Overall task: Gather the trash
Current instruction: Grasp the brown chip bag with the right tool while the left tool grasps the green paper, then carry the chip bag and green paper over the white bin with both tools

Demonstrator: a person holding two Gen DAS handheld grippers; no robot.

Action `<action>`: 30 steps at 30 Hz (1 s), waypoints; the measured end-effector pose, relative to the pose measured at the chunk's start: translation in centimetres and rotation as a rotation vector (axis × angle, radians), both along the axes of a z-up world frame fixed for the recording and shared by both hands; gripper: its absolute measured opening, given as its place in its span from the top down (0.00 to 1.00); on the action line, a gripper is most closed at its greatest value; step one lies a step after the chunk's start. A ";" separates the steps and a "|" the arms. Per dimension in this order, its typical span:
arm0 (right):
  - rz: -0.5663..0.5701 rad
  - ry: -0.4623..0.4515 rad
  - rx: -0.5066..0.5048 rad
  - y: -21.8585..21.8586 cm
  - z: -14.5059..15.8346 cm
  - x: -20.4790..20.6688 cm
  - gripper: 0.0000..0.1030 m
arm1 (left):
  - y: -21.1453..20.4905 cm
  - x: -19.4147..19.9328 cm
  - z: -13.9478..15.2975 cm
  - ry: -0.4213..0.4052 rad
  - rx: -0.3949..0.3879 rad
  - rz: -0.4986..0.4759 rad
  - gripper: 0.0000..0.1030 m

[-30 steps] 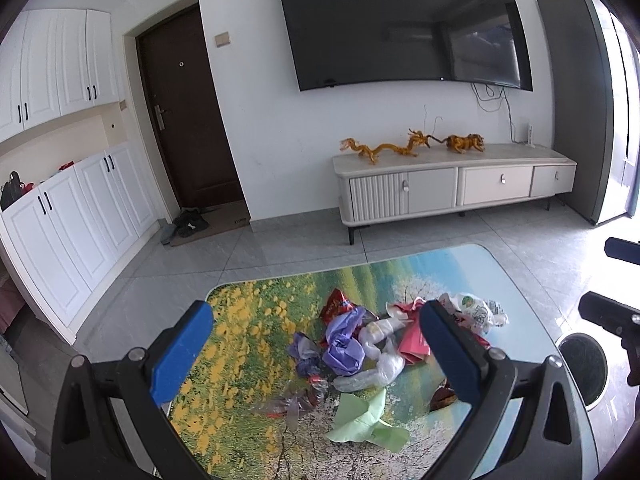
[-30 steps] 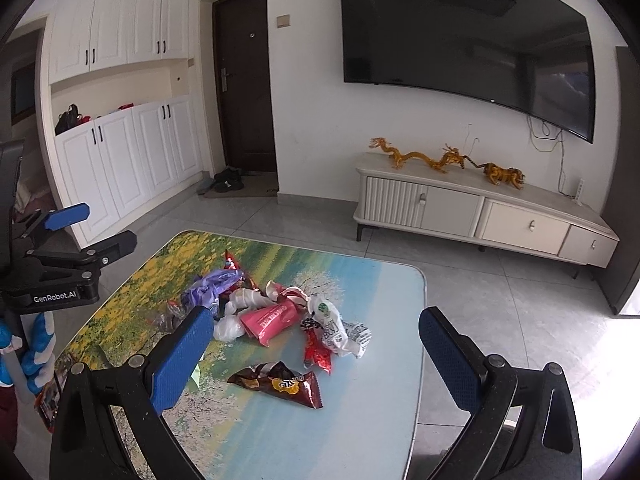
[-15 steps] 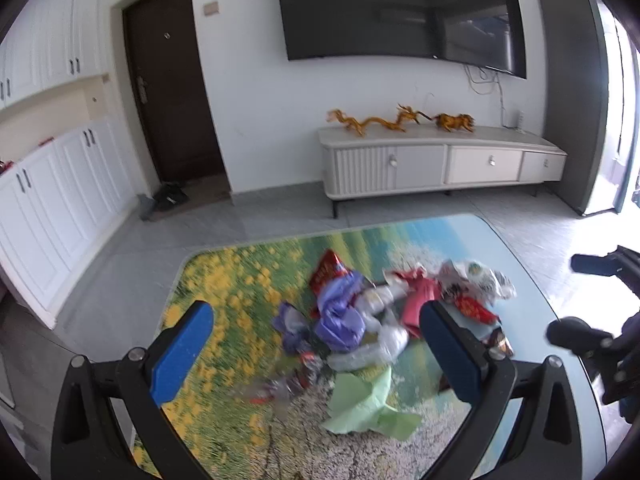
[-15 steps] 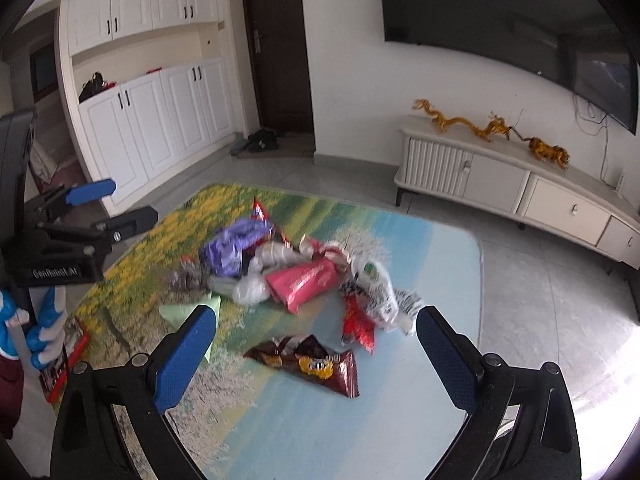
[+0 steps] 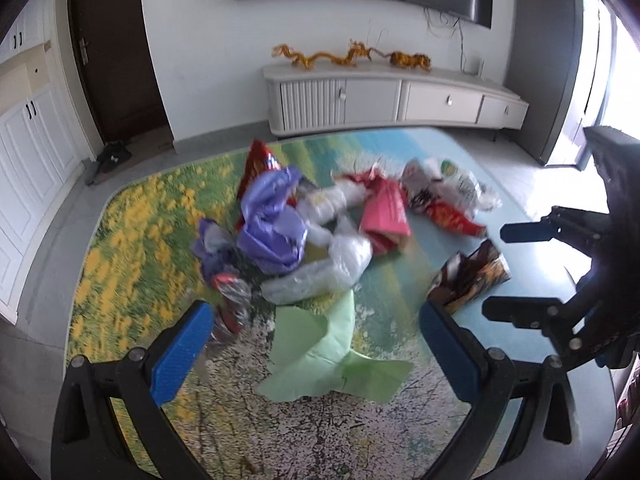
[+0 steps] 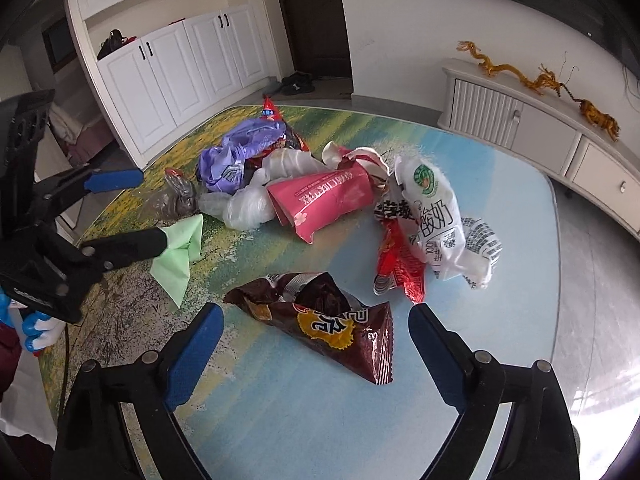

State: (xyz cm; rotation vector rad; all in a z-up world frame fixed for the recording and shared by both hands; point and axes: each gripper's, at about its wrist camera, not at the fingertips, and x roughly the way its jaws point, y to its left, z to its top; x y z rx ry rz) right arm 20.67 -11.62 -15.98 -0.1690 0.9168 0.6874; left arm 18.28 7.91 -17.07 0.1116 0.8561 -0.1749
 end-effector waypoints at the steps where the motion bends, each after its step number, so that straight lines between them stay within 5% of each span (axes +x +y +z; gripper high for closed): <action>1: -0.001 0.006 0.003 -0.1 -0.3 0.2 0.09 | 0.1 0.2 -0.4 0.009 0.000 0.005 0.00; 7: -0.009 0.048 0.034 -0.8 -1.7 1.3 0.13 | 0.5 1.1 -2.3 0.065 -0.014 0.045 0.00; 10: 0.003 0.047 0.034 -0.7 -2.1 1.3 0.24 | 0.6 0.9 -2.8 0.077 -0.029 0.051 0.02; 13: 0.017 0.044 0.033 -0.7 -1.9 1.0 0.51 | 0.7 0.5 -3.0 0.090 -0.057 0.050 0.12; 17: 0.031 0.045 0.043 -1.1 -2.1 0.2 0.65 | 0.3 -0.4 -3.3 0.105 -0.081 0.044 0.27; 23: 0.044 0.019 0.068 -1.4 -1.4 -2.6 0.74 | 0.0 -2.1 -2.5 0.095 -0.112 0.038 0.47; 30: -0.004 -0.027 0.132 -3.4 1.0 -5.6 0.77 | -1.0 -4.7 0.1 0.035 -0.110 0.033 0.53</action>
